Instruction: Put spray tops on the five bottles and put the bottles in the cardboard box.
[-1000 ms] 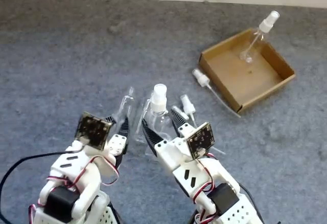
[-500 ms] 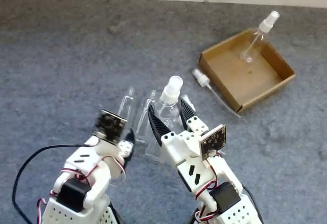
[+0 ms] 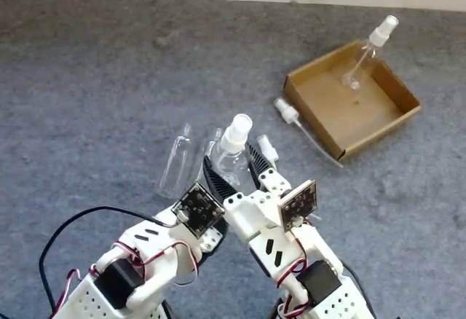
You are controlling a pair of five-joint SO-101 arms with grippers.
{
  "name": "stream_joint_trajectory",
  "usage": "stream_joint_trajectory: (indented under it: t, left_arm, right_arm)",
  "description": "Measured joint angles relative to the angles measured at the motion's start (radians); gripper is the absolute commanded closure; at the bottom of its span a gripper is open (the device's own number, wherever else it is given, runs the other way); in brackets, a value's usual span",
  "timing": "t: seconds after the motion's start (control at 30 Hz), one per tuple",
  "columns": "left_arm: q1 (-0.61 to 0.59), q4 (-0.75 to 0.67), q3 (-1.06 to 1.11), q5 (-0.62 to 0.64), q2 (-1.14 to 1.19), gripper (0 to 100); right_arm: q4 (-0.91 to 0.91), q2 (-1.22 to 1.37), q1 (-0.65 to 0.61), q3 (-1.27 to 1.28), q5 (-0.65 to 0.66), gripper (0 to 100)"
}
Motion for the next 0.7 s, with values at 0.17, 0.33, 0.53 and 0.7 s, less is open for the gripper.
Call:
stream_joint_trajectory:
  t: [0.17, 0.33, 0.53, 0.7]
  left_arm:
    - [0.006, -0.121, 0.038, 0.0, 0.0, 99]
    - [-0.072, -0.186, 0.063, 0.002, 0.0, 99]
    - [-0.163, -0.209, 0.064, 0.0, 0.002, 99]
    - [-0.206, -0.209, 0.064, 0.0, 0.002, 99]
  right_arm:
    - [0.0, 0.0, -0.005, 0.0, 0.0, 90.4]
    - [-0.003, -0.002, -0.005, 0.0, 0.0, 90.4]
    - [-0.008, -0.003, -0.005, 0.0, 0.002, 90.4]
    - [-0.009, -0.003, -0.005, 0.0, 0.002, 90.4]
